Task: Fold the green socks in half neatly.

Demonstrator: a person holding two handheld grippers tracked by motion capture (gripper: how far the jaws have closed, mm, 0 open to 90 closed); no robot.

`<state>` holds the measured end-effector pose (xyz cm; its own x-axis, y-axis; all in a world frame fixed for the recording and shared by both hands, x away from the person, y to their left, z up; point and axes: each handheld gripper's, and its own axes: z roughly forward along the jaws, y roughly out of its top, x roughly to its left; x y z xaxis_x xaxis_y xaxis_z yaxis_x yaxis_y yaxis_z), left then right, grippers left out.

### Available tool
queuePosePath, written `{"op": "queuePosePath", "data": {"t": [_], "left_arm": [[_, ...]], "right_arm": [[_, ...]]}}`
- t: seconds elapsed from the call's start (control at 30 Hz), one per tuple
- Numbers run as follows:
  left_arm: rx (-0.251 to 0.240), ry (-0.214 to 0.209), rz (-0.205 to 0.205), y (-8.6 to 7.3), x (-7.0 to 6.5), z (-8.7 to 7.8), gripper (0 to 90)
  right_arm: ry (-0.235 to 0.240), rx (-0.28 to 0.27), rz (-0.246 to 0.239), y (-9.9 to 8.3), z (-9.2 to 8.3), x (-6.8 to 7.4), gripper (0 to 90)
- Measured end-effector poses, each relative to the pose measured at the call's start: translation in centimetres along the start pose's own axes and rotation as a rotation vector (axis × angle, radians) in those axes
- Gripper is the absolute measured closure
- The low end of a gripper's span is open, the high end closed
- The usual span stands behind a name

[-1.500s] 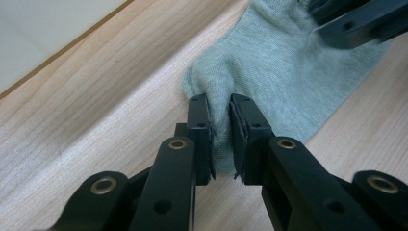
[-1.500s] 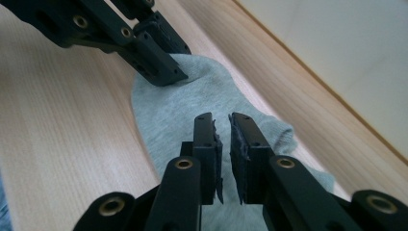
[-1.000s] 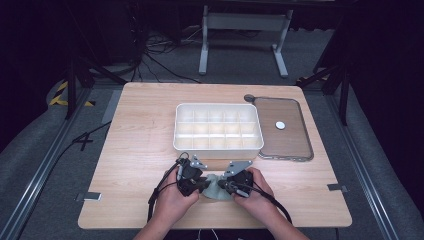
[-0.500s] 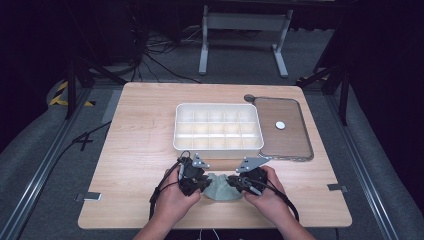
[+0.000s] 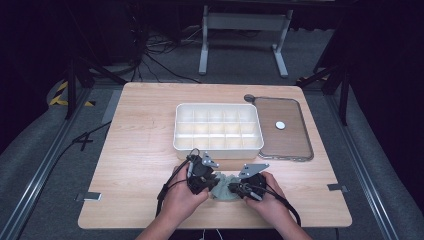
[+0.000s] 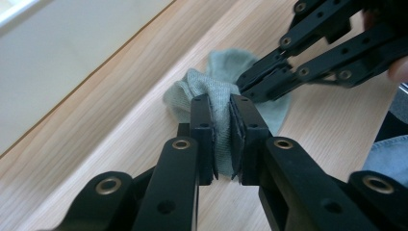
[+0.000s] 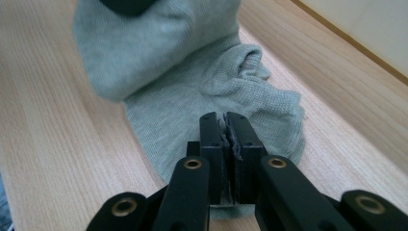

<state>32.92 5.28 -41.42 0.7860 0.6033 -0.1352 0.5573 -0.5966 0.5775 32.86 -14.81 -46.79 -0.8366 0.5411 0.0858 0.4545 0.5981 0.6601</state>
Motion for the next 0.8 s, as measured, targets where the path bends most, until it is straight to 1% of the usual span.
{"op": "queuePosePath", "data": {"t": [0.07,0.1,0.17,0.23,0.33,0.37,0.43,0.47,0.5,0.53,0.57,0.63,0.67,0.7,0.73,0.77,0.8], "left_arm": [[0.005,-0.008,0.008,0.2,-0.1,0.3,81.2],[0.014,-0.005,0.009,0.3,-0.2,0.5,81.2],[0.025,-0.002,0.022,0.4,-0.2,1.0,81.2],[0.049,0.028,0.04,0.6,-0.4,1.6,81.2],[0.063,0.018,0.048,0.7,-0.5,2.0,80.9],[0.059,0.004,0.046,0.7,-0.6,2.2,80.9],[0.038,-0.041,0.021,0.7,-0.6,2.4,77.7],[0.009,-0.084,0.007,0.7,-0.4,2.3,73.4],[-0.021,-0.126,-0.017,0.6,-0.3,2.2,66.8],[-0.055,-0.154,-0.017,0.6,-0.1,1.8,61.3],[-0.087,-0.168,-0.021,0.5,0.1,1.3,58.2],[-0.176,-0.203,-0.038,0.2,0.5,-0.1,57.7],[-0.214,-0.222,-0.055,0.0,0.8,-0.6,59.6],[-0.224,-0.222,-0.078,-0.2,1.1,-1.0,64.3],[-0.216,-0.203,-0.091,-0.4,1.4,-1.2,67.9],[-0.181,-0.174,-0.091,-0.5,1.6,-1.2,72.1],[-0.142,-0.141,-0.076,-0.7,1.6,-0.8,75.8]], "right_arm": [[0.006,-0.007,0.0,-0.1,0.0,0.0,86.3],[0.009,-0.01,0.0,-0.1,0.0,-0.1,86.3],[0.015,-0.018,0.015,-0.2,0.0,-0.1,86.3],[0.014,-0.025,0.015,-0.3,0.0,-0.2,86.3],[0.014,-0.033,0.016,-0.5,0.0,-0.2,86.3],[0.014,-0.033,0.016,-0.5,0.0,-0.2,86.3],[0.021,-0.031,0.023,-0.5,-0.1,-0.2,86.2],[0.021,-0.023,0.03,-0.5,-0.2,-0.3,86.1],[0.019,-0.023,0.03,-0.4,-0.5,-0.3,86.2],[0.014,-0.033,0.026,-0.4,-0.8,-0.3,86.1],[0.014,-0.052,0.034,-0.2,-1.5,-0.4,86.0],[0.009,-0.092,0.045,0.2,-2.9,-0.7,85.7],[0.001,-0.102,0.053,0.3,-3.7,-1.0,85.6],[-0.012,-0.11,0.062,0.3,-4.4,-1.2,85.5],[-0.029,-0.118,0.067,0.3,-5.1,-1.5,85.3],[-0.036,-0.123,0.07,0.3,-5.6,-1.7,85.2],[-0.035,-0.126,0.079,0.2,-5.9,-1.8,85.0]]}}
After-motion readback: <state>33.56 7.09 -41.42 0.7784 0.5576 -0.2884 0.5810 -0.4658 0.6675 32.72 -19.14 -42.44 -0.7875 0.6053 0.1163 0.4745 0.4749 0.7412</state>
